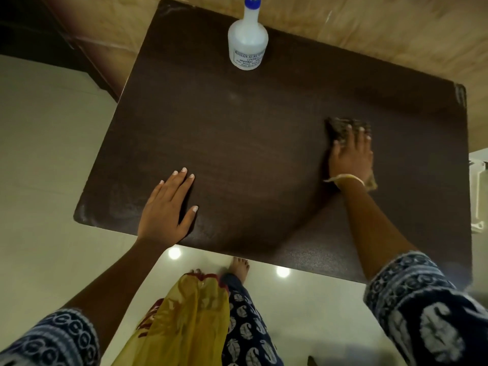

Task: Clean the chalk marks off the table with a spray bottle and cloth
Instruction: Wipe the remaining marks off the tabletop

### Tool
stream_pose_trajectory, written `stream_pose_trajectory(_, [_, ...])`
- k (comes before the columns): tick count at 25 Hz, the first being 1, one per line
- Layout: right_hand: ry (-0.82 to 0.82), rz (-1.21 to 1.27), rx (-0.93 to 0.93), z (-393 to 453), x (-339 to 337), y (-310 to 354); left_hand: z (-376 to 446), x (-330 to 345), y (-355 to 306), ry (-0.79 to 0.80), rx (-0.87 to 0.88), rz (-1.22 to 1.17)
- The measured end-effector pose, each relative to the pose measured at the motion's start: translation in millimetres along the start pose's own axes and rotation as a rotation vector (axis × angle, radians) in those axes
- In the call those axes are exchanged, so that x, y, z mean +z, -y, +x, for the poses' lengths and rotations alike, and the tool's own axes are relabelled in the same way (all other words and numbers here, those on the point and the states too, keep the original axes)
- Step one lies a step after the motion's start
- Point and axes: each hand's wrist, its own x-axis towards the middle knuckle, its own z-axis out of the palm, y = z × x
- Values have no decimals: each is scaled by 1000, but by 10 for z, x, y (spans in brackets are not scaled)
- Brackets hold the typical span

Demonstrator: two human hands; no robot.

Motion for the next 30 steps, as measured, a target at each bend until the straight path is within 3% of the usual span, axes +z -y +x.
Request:
stream_pose_trajectory(4, [-33, 46, 369, -755, -202, -892, -6, -10, -5, 13, -15, 2])
stream_pose_trajectory(7, [-87, 59, 566, -1039, -85, -636, 2, -4, 12, 8, -6, 26])
stream_pose_trajectory(9, [-72, 89, 584, -1059, 36, -121, -11, 4, -4, 11, -2, 30])
stream_pose_trajectory(12, [-67, 110, 343, -1193, 306, 1000, -192, -11, 58, 22, 5, 14])
stream_pose_trajectory(16, [104, 21, -318, -1960, 695, 2560, -945, -54, 548, 47, 48, 113])
stream_pose_trajectory(18, [221, -60, -673, -2506, 819, 2858, -1221, -82, 821, 86, 62, 146])
stream_pose_trajectory(20, [269, -122, -852, -2808, 842, 2731, -1347, -121, 981, 104, 77, 164])
stream_pose_trajectory(22, [203, -104, -754, -2785, 777, 2371, -1372, -150, 1024, 122, 94, 156])
stream_pose_trajectory(27, [55, -9, 72, -2783, 423, 968, -1388, -152, 1049, 162, 81, 101])
stream_pose_trajectory(30, [-7, 58, 316, -3012, 430, 982, -1397, -159, 1018, 152, 77, 65])
